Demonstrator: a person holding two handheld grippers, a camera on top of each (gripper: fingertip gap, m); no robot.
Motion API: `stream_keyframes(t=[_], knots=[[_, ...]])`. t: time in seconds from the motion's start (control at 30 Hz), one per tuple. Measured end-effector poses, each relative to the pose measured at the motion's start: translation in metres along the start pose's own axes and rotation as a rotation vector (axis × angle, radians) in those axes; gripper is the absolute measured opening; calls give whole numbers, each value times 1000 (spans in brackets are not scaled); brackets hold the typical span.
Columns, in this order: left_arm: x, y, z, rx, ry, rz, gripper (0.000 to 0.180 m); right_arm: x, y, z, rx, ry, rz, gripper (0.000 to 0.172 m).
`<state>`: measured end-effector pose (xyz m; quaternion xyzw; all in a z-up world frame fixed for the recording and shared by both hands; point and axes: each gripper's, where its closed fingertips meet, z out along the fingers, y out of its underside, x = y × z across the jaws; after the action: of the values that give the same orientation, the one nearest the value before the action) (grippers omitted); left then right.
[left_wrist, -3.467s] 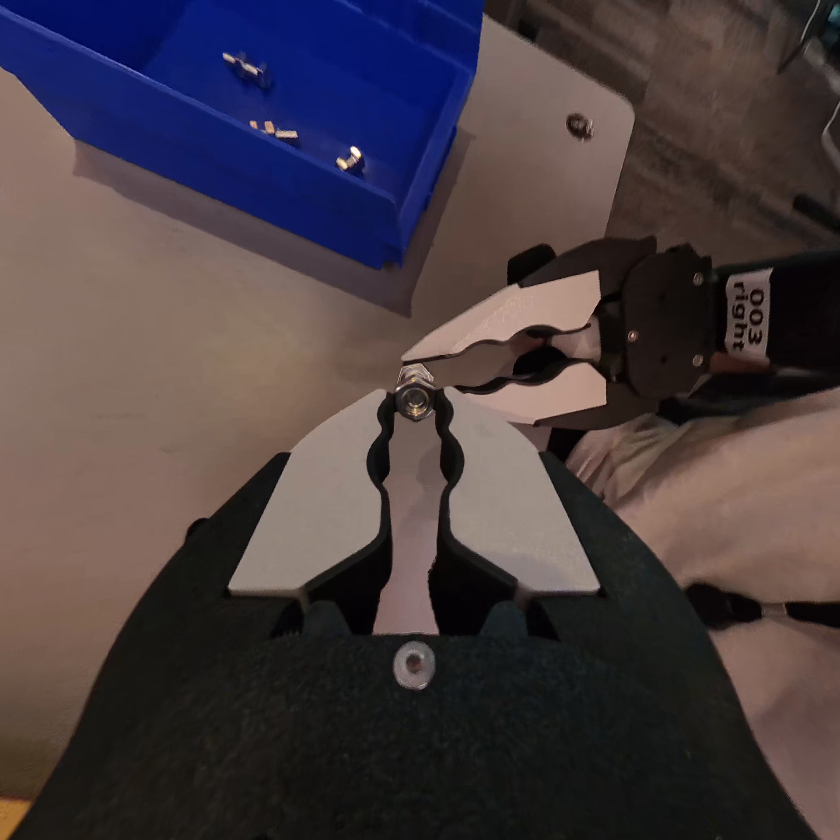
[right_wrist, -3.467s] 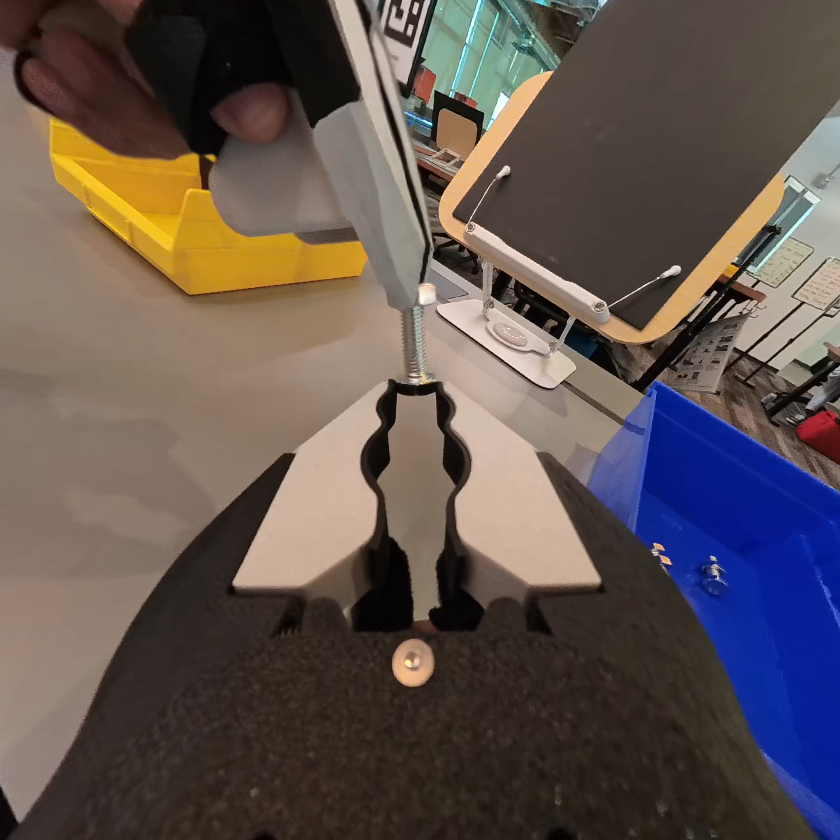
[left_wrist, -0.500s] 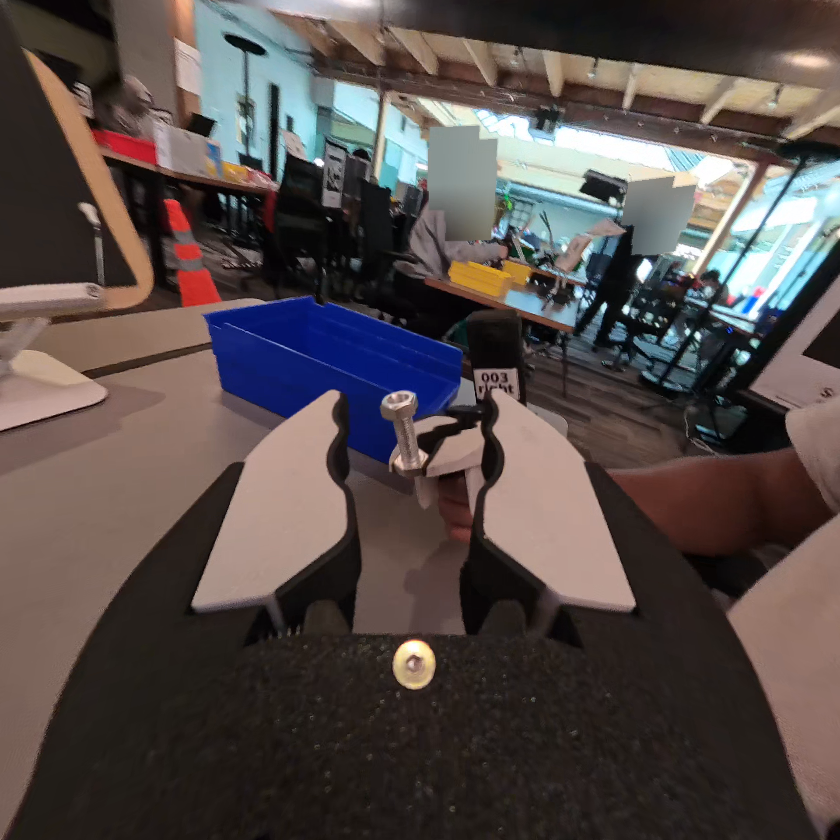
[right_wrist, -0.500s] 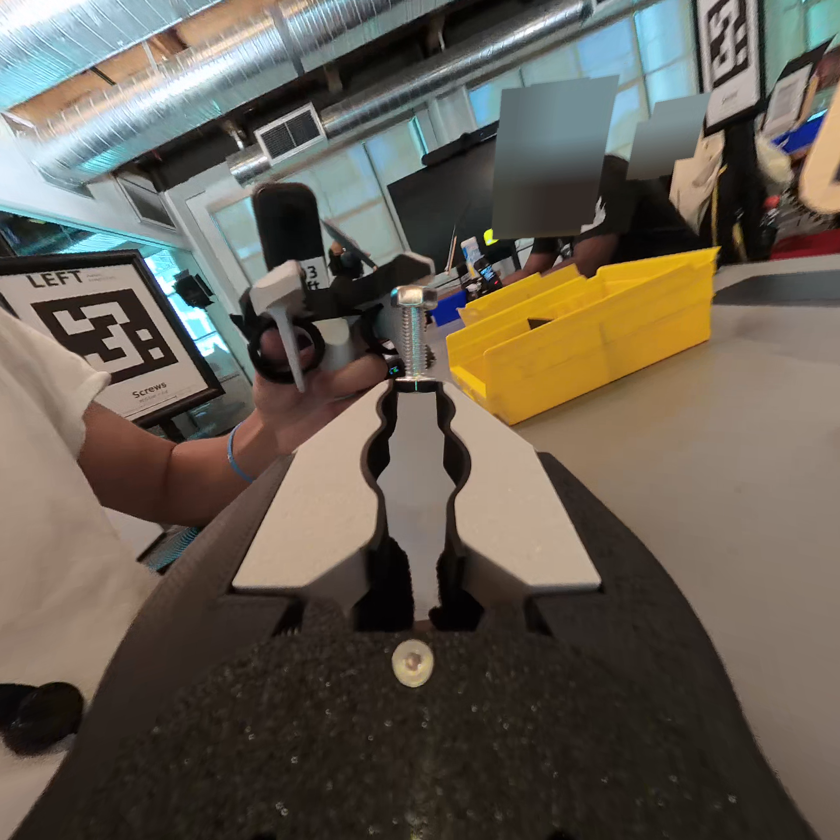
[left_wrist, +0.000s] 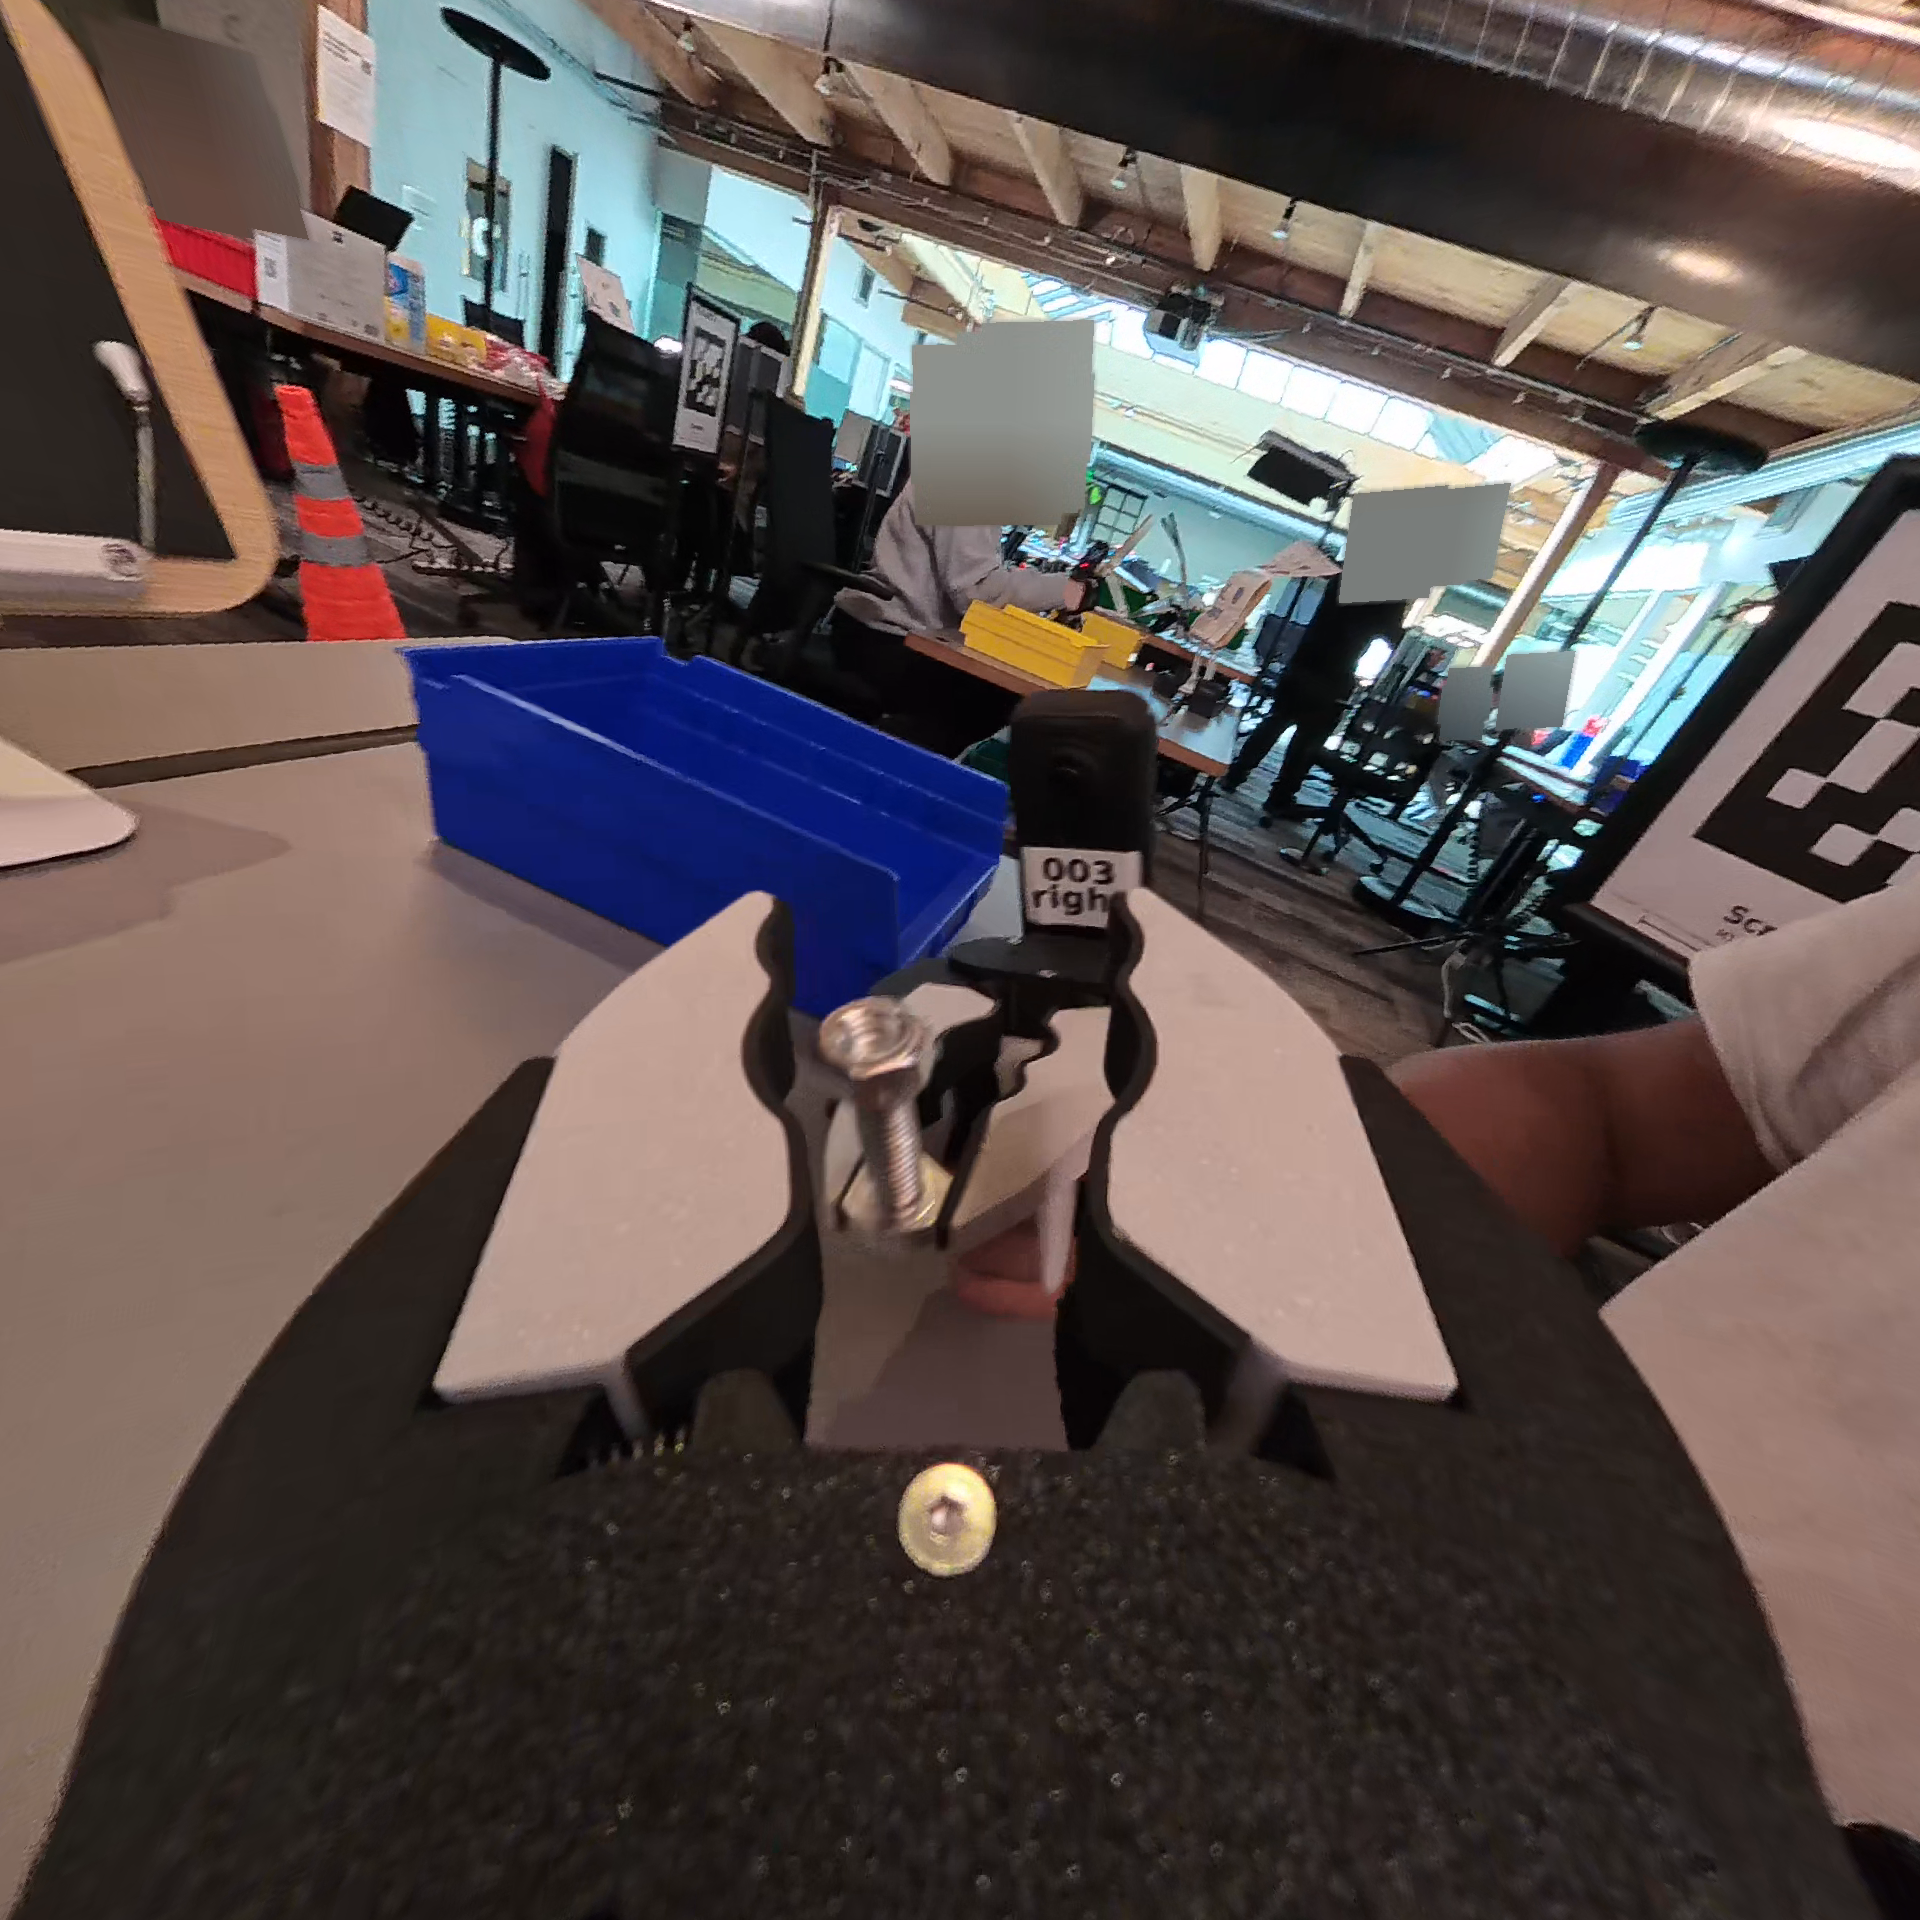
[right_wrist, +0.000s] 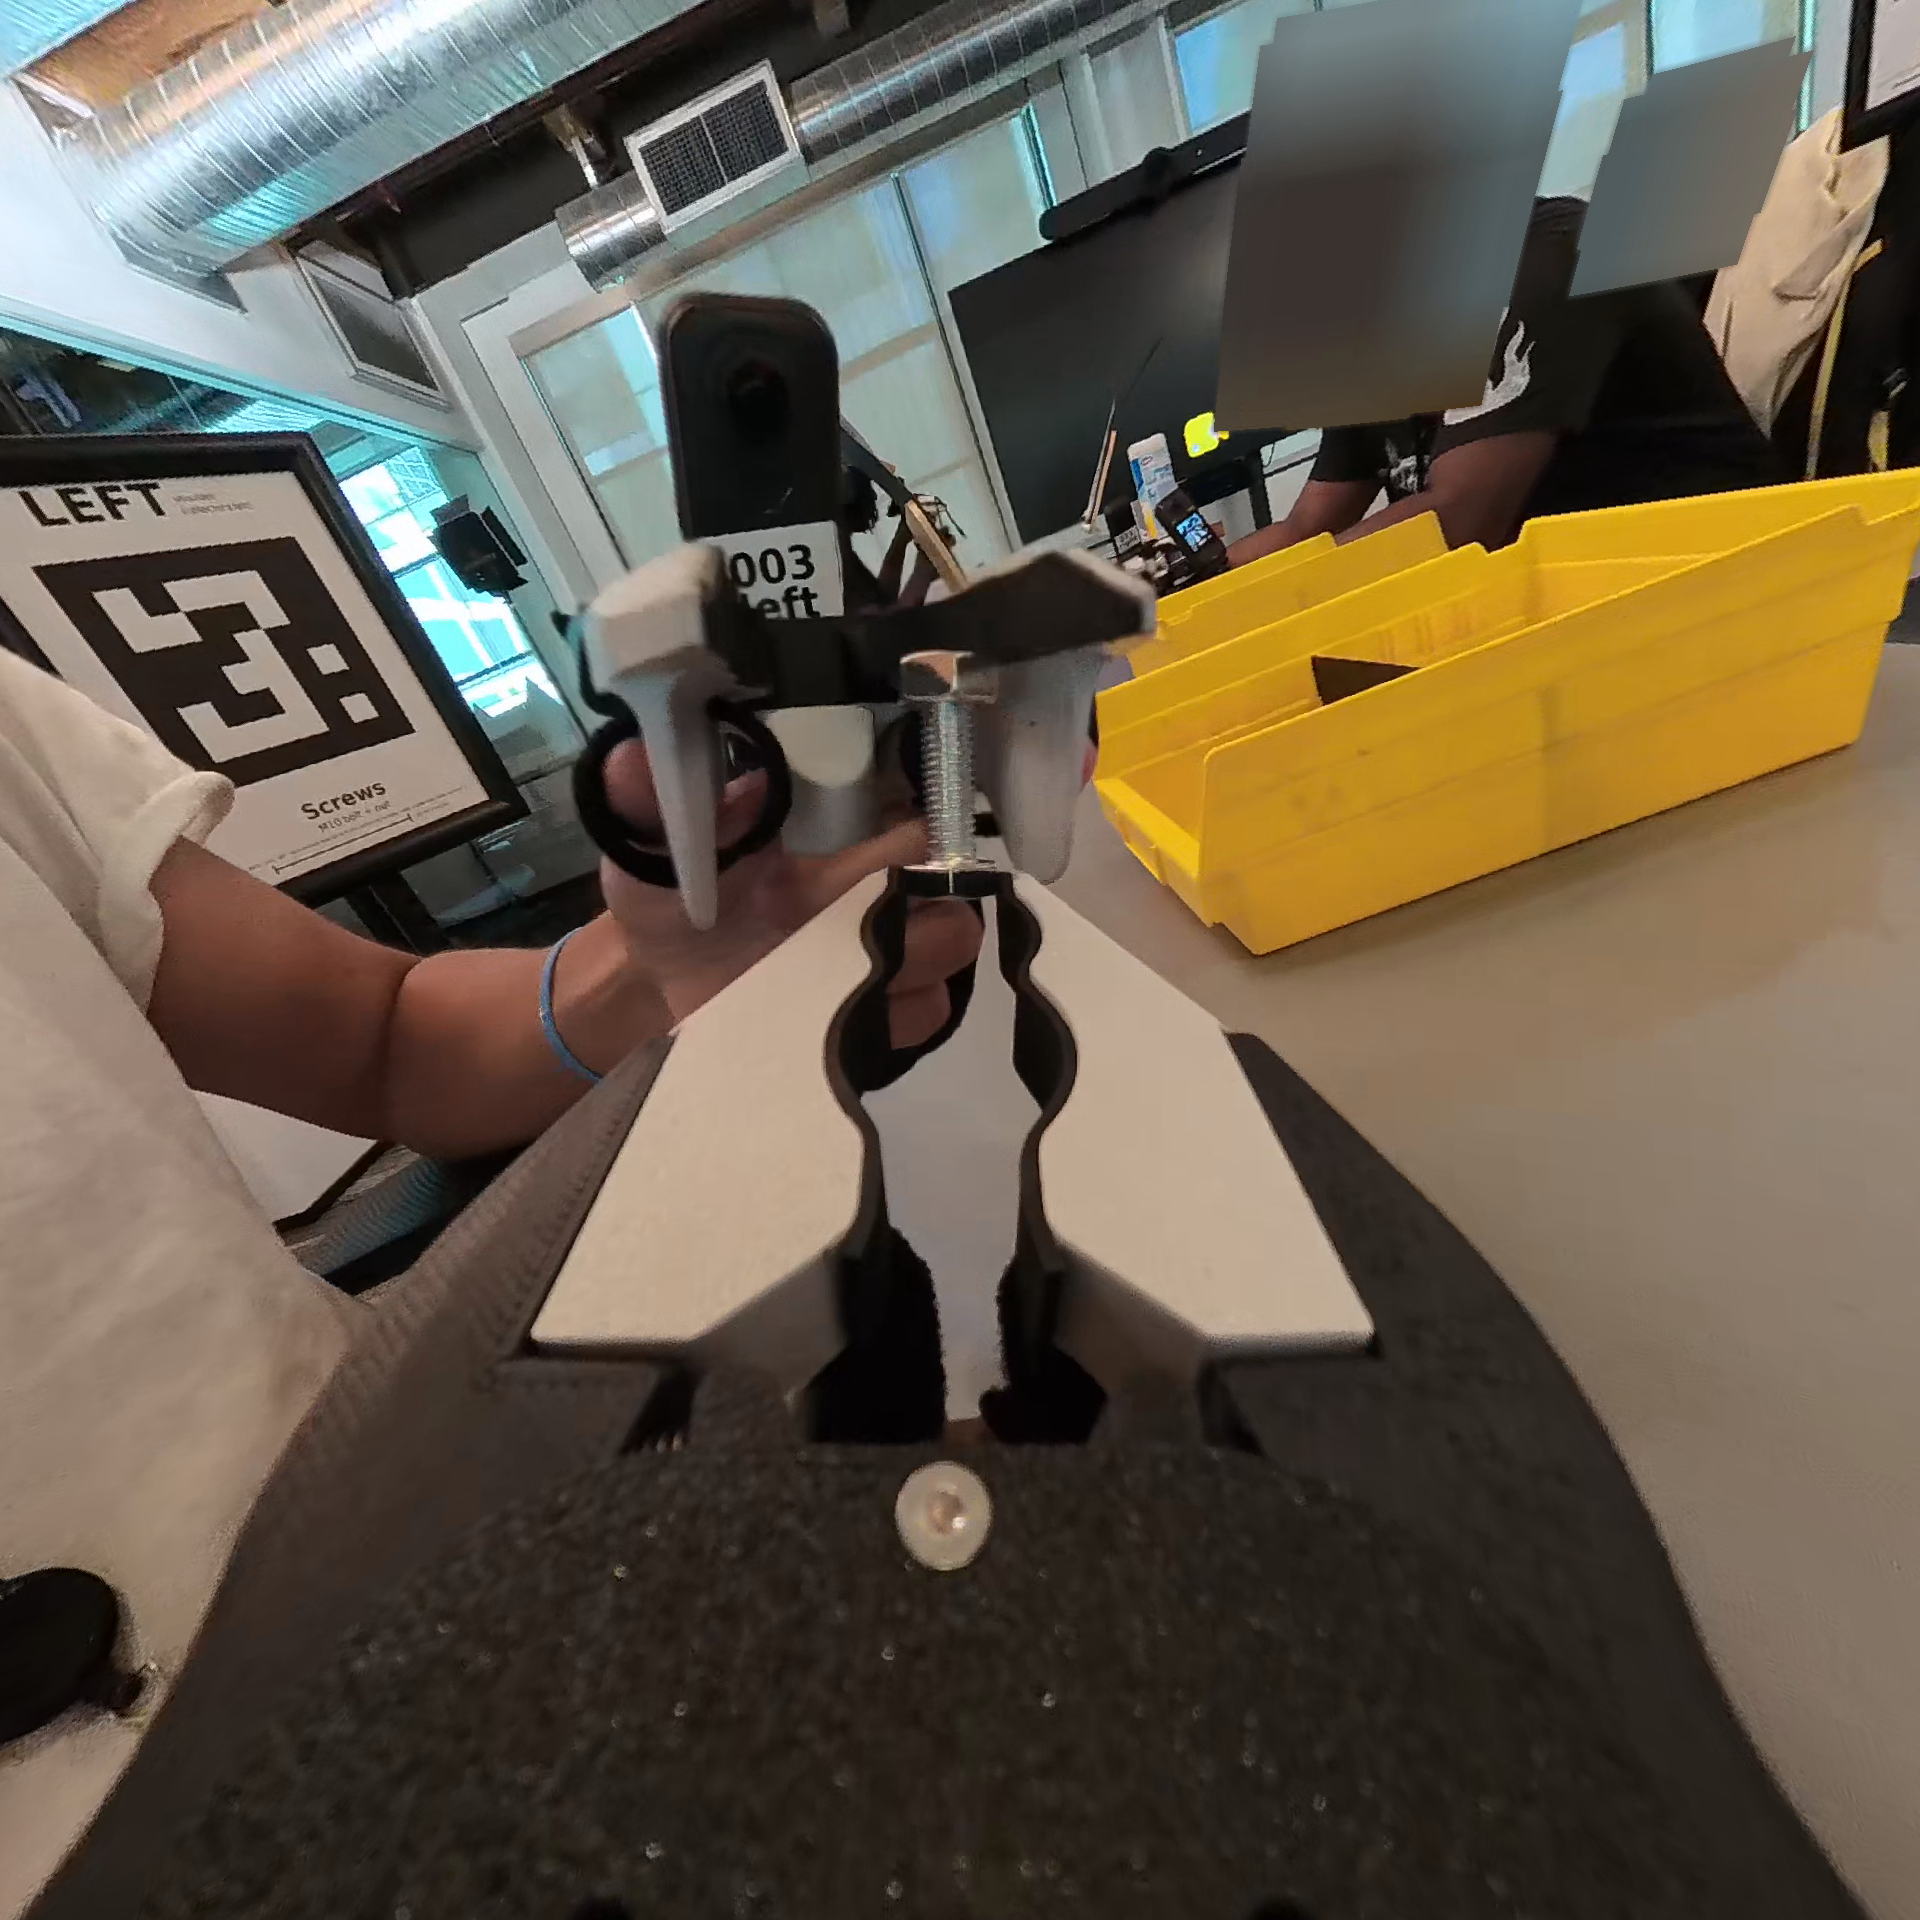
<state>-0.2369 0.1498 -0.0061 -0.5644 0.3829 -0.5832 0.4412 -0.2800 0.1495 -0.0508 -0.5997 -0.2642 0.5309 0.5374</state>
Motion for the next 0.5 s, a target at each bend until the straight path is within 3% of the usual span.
stream_keyframes(t=[0.2, 0.5], knots=[[-7, 15, -6, -21, 9, -47, 55, 18, -9, -13, -2, 81, -22, 17], [-9, 18, 3, -35, 9, -7, 59, 4, 0, -4, -37, 45, -23, 17]])
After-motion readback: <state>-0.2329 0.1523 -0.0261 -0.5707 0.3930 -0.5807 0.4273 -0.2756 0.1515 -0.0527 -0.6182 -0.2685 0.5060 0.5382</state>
